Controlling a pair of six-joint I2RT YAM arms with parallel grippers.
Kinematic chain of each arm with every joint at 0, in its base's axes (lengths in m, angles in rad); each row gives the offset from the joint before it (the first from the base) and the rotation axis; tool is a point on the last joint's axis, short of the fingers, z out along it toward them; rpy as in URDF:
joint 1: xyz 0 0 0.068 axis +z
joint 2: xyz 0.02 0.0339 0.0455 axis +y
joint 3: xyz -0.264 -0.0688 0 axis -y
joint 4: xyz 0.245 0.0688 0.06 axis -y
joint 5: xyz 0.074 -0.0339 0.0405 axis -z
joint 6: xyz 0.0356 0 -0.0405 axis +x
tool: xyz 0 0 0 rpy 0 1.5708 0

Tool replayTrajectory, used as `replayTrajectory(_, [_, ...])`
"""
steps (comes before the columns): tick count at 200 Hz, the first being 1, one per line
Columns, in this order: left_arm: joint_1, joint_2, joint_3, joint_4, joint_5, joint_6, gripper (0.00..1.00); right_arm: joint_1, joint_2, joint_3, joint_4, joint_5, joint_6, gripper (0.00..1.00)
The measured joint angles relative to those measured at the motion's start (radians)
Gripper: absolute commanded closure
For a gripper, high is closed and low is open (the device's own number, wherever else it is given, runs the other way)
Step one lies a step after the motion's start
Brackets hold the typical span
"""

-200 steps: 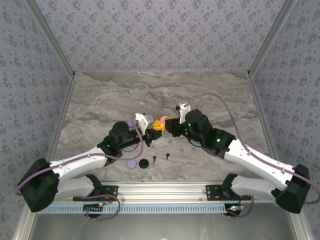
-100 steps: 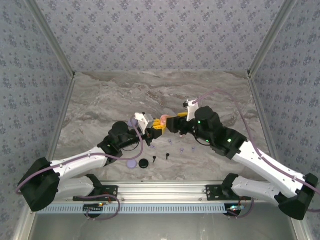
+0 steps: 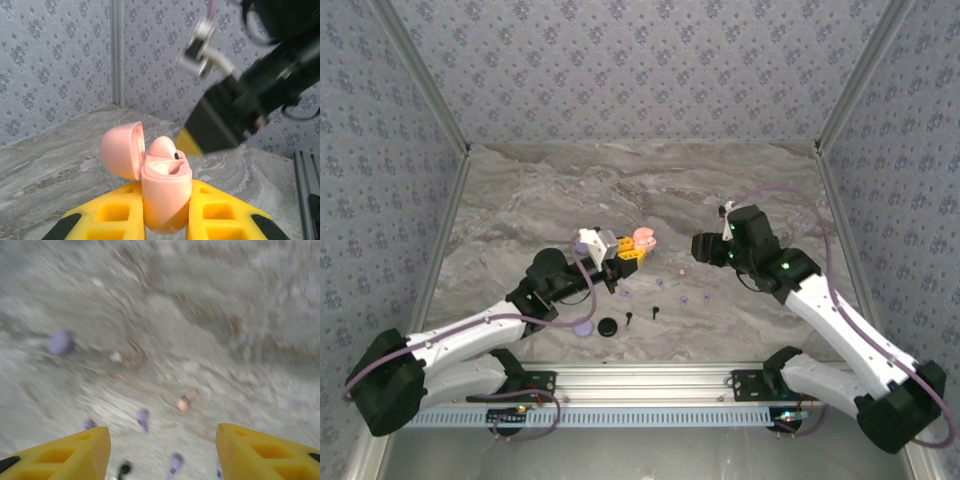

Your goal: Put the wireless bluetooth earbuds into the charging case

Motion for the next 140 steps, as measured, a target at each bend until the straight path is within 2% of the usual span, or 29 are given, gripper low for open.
replayTrajectory(32, [0.000,-0.042,-0.007,-0.019,-0.020,0.018,1.00,0.000,0.211,-0.013,-0.024,0.007,-0.026,0.43])
replayTrajectory(53, [0.000,-0.057,-0.013,-0.037,-0.027,0.022,1.00,0.000,0.316,-0.014,-0.008,0.010,-0.039,0.41])
replayTrajectory(140, [0.000,-0.069,-0.018,-0.051,-0.043,0.037,1.00,0.071,0.572,0.038,0.098,-0.005,-0.049,0.46])
